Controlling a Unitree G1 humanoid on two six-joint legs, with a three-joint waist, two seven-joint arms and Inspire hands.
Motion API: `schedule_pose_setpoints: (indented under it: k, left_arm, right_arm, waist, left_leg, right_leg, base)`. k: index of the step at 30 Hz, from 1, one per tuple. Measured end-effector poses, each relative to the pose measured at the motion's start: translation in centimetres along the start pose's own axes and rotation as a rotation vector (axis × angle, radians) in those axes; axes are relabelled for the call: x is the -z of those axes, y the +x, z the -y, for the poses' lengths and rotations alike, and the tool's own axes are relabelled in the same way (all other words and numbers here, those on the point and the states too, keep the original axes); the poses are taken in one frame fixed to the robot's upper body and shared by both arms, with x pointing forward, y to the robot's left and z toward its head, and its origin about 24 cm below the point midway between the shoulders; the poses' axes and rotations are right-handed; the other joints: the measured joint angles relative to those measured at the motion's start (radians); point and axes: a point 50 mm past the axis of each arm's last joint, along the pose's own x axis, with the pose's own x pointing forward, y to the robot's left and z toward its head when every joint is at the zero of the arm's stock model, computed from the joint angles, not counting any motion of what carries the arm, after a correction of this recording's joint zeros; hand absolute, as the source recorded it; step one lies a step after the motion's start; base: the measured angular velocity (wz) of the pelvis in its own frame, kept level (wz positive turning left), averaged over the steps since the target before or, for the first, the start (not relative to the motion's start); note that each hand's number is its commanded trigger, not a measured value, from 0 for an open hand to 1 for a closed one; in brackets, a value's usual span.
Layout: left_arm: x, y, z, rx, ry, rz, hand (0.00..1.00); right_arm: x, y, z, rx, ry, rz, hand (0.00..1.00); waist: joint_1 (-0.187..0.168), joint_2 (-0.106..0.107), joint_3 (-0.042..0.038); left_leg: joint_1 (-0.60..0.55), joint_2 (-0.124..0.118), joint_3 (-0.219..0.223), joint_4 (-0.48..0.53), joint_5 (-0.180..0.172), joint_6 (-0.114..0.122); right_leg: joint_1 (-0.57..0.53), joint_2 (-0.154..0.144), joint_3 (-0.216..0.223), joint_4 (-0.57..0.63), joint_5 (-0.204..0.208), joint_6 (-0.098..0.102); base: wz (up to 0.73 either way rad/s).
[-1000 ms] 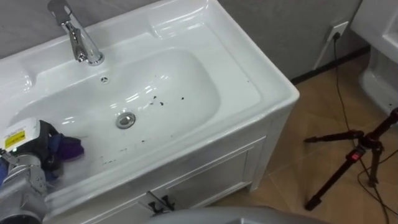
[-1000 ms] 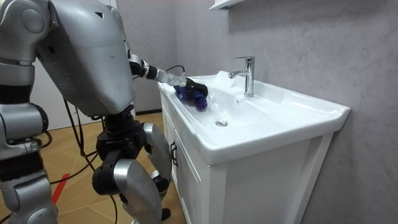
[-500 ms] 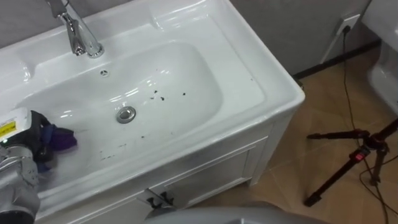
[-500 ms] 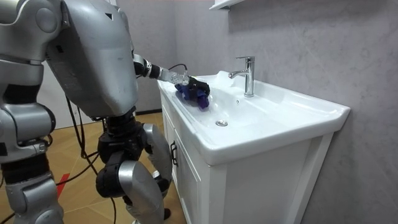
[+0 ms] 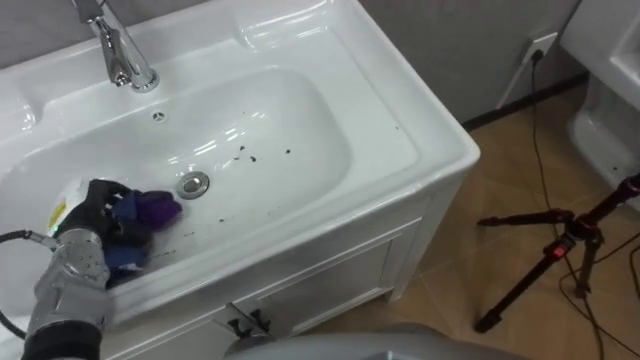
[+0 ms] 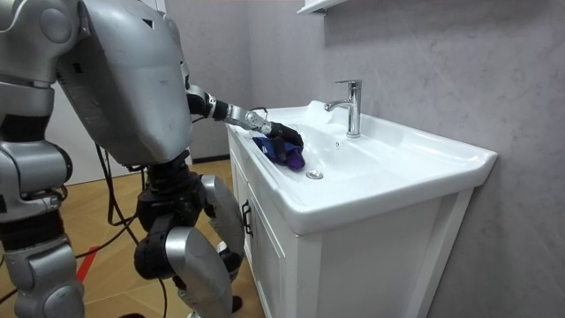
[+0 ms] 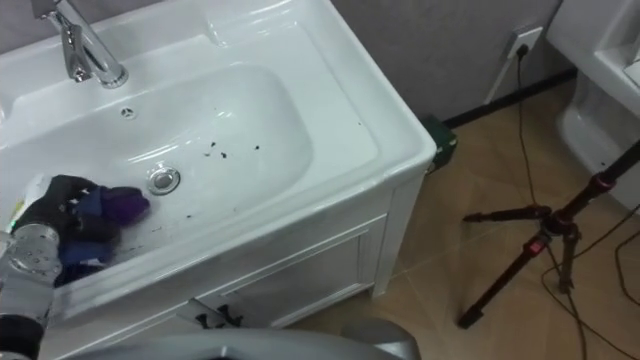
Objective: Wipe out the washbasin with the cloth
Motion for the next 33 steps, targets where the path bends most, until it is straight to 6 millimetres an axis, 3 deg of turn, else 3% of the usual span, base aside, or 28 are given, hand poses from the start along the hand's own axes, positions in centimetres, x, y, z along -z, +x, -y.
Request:
schedule_pose_setpoints:
  k: [3,10,13,15,18,20,21,24,29,33]
  left_arm:
    - [-0.7,0.2,0.3,0.016,-0.033,0.011,1.0]
    - [-2.7,0.3,1.8,0.054,-0.07,0.041,1.0]
    - [-3.4,0.5,2.1,0.079,-0.124,0.048,1.0]
    - [-3.5,0.6,2.1,0.081,-0.147,0.041,1.0]
    - [-3.5,0.7,2.0,0.084,-0.175,0.029,1.0]
    - [-3.5,0.7,2.4,0.098,-0.198,0.023,1.0]
    - [-3.6,0.7,2.5,0.104,-0.218,0.024,1.0]
    - [-4.2,0.8,2.5,0.122,-0.272,0.021,1.0]
    - [-6.3,1.5,1.7,0.119,-0.292,0.069,1.0]
    - [-7.0,1.6,1.7,0.135,-0.325,0.084,1.0]
  right_arm:
    - [0.3,0.0,-0.7,-0.018,-0.018,-0.014,0.0]
    - [1.1,0.0,-1.2,-0.018,-0.043,-0.05,0.0]
    - [1.9,-0.2,-2.2,-0.046,-0.027,-0.078,0.0]
    - [2.2,-0.2,-2.5,-0.057,-0.025,-0.089,0.0]
    - [2.7,-0.3,-2.2,-0.049,-0.03,-0.111,0.0]
    - [3.1,-0.4,-1.8,-0.035,-0.006,-0.122,0.0]
    - [3.4,-0.5,-1.7,-0.033,0.0,-0.133,0.0]
    - [3.7,-0.6,-1.6,-0.033,0.008,-0.152,0.0]
    - [3.6,-0.6,-1.4,-0.038,0.028,-0.152,0.0]
    - [3.1,-0.6,-1.4,-0.039,0.028,-0.135,0.0]
  waist:
    - [-0.014,-0.02,0.0004]
    - [-0.055,-0.034,0.003]
    - [-0.061,-0.044,0.0057]
    - [-0.082,-0.04,0.0059]
    - [-0.109,-0.041,0.0034]
    - [-0.11,-0.044,0.004]
    - [-0.118,-0.046,-0.0001]
    - [-0.137,-0.05,-0.0026]
    - [-0.141,-0.059,-0.0053]
    - [-0.158,-0.058,-0.0054]
  left_leg:
    - [0.005,0.009,0.013,0.01,0.0,0.0]
    - [0.021,0.007,0.029,0.008,-0.005,0.006]
    - [0.042,0.017,0.074,0.002,-0.006,0.008]
    - [0.046,0.032,0.098,0.003,-0.018,0.02]
    - [0.068,0.05,0.119,-0.019,-0.034,0.019]
    - [0.093,0.057,0.145,-0.028,-0.035,0.017]
    - [0.101,0.062,0.16,-0.028,-0.038,0.017]
    - [0.108,0.069,0.172,-0.027,-0.039,0.013]
    - [0.11,0.08,0.178,-0.011,-0.034,-0.001]
    - [0.083,0.107,0.174,0.037,-0.03,-0.004]
  right_leg:
    - [0.013,0.001,0.0,0.0,0.001,0.002]
    - [0.027,0.0,0.033,-0.017,0.017,0.023]
    - [0.031,0.004,0.046,-0.024,0.021,0.027]
    - [0.03,0.02,0.055,-0.036,0.035,0.028]
    - [0.036,0.034,0.07,-0.039,0.044,0.031]
    - [0.045,0.035,0.079,-0.041,0.052,0.026]
    - [0.046,0.036,0.08,-0.04,0.056,0.025]
    - [0.047,0.042,0.088,-0.04,0.06,0.021]
    - [0.047,0.061,0.1,-0.042,0.066,0.009]
    - [0.047,0.084,0.111,-0.043,0.066,-0.002]
  base:
    - [0.04]
    - [-0.02]
    - [-0.2]
    - [-0.24]
    - [-0.21]
    - [-0.34]
    - [-0.25]
    - [-0.12]
    - [-0.09]
    - [0.04]
